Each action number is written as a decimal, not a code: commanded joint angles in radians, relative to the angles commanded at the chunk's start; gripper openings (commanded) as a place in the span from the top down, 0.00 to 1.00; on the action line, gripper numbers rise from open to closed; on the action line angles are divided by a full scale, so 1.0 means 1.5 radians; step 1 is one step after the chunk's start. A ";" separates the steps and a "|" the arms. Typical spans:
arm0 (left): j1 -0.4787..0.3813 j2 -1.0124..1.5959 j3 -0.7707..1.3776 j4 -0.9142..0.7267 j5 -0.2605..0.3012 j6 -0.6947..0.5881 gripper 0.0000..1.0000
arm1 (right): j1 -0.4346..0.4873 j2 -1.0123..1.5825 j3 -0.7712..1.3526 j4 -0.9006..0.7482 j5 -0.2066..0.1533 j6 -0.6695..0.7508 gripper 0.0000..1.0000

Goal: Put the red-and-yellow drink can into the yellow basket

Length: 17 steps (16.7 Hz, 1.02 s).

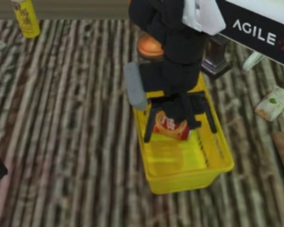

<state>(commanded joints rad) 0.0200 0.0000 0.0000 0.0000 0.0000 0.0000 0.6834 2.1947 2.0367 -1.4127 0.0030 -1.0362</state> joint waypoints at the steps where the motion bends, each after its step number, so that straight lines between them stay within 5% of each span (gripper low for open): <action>1: 0.000 0.000 0.000 0.000 0.000 0.000 0.00 | 0.000 0.000 0.000 0.000 0.000 0.000 0.90; 3: 0.000 0.000 0.000 0.000 0.000 0.000 0.00 | 0.000 0.000 0.000 0.000 0.000 0.000 1.00; 17: 0.000 0.000 0.000 0.000 0.000 0.000 0.00 | 0.000 0.000 0.000 0.000 0.000 0.000 1.00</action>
<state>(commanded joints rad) 0.0200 0.0000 0.0000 0.0000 0.0000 0.0000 0.6834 2.1947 2.0367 -1.4127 0.0030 -1.0362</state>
